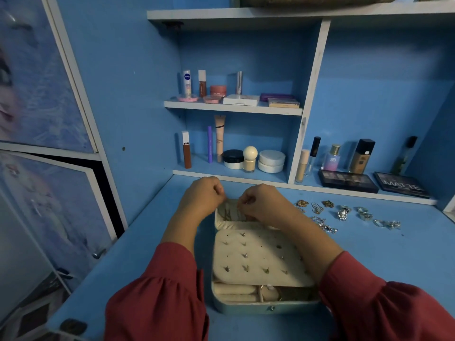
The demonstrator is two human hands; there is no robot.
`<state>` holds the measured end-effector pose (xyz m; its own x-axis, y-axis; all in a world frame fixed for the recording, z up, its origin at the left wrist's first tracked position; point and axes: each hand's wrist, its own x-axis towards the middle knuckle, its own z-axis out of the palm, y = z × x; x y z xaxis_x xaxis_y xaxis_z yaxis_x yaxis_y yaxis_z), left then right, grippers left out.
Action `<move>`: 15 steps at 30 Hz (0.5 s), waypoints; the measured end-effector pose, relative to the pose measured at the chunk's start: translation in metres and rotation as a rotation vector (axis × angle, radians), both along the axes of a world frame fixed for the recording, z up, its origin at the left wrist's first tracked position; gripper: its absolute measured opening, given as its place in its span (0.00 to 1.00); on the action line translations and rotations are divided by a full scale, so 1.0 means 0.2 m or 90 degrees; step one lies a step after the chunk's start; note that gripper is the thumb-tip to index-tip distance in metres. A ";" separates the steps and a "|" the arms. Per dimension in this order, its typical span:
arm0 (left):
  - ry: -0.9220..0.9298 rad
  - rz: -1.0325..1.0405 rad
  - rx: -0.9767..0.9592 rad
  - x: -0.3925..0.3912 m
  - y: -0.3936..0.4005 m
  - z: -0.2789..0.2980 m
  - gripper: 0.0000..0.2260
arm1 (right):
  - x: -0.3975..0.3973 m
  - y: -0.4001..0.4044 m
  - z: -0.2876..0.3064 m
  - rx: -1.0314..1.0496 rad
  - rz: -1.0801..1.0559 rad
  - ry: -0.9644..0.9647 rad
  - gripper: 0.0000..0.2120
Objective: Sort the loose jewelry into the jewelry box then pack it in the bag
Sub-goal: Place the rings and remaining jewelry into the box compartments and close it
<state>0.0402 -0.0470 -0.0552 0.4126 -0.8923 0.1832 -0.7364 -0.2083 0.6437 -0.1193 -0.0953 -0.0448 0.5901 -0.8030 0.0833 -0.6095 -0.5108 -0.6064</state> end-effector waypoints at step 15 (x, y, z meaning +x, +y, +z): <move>-0.199 -0.020 0.070 -0.05 0.01 0.02 0.08 | 0.01 -0.01 -0.03 -0.081 0.042 0.072 0.08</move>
